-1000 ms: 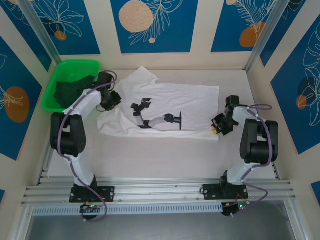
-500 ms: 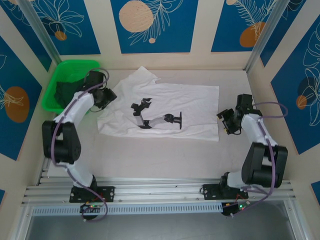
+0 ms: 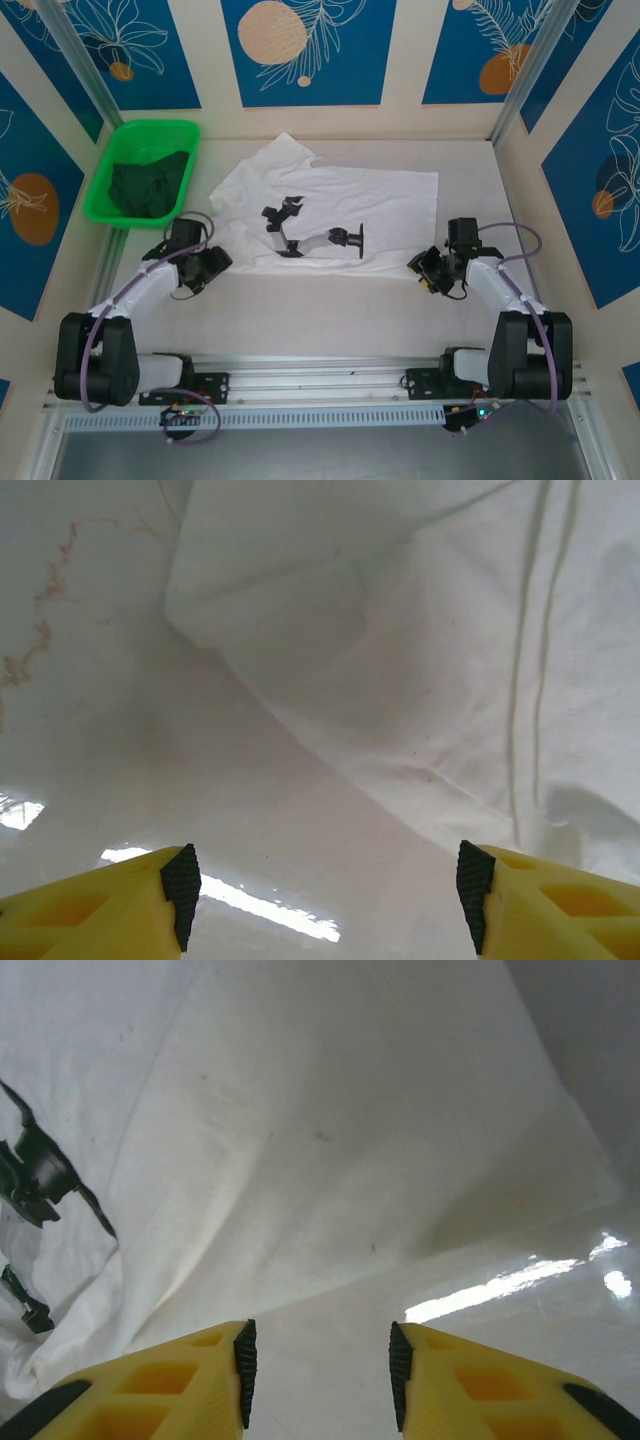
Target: Fold and stack the t-shirts
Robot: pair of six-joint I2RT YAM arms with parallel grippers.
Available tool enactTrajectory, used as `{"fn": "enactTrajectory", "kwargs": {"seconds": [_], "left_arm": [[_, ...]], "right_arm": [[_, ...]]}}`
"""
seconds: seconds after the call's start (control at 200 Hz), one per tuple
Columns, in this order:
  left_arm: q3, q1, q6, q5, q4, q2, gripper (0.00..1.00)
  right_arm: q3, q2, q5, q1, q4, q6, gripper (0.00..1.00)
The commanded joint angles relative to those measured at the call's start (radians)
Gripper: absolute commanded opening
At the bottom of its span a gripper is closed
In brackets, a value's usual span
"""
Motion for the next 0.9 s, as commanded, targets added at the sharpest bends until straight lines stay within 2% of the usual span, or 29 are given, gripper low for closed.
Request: {"fn": "enactTrajectory", "kwargs": {"seconds": [0.0, 0.135, 0.255, 0.385, 0.615, 0.895], "left_arm": [[0.009, -0.002, 0.033, 0.008, 0.101, 0.049, 0.69], [0.026, 0.002, 0.027, -0.017, 0.154, 0.145, 0.64], [0.064, 0.005, 0.035, -0.015, 0.178, 0.225, 0.47], [0.084, 0.029, 0.039, -0.085, 0.156, 0.253, 0.21], [0.093, 0.058, 0.044, -0.142, 0.123, 0.227, 0.01], [0.068, 0.079, 0.044, -0.166, 0.105, 0.193, 0.00]], "right_arm": [[0.042, 0.072, -0.027, 0.013, 0.018, -0.005, 0.40], [0.053, 0.137, 0.003, 0.016, 0.012, 0.030, 0.39], [0.052, 0.155, 0.068, 0.015, -0.022, 0.069, 0.40], [0.056, 0.162, 0.130, -0.001, -0.066, 0.087, 0.42], [0.058, 0.170, 0.126, -0.076, -0.073, 0.074, 0.42], [0.032, 0.183, 0.081, -0.192, -0.057, 0.055, 0.39]]}}
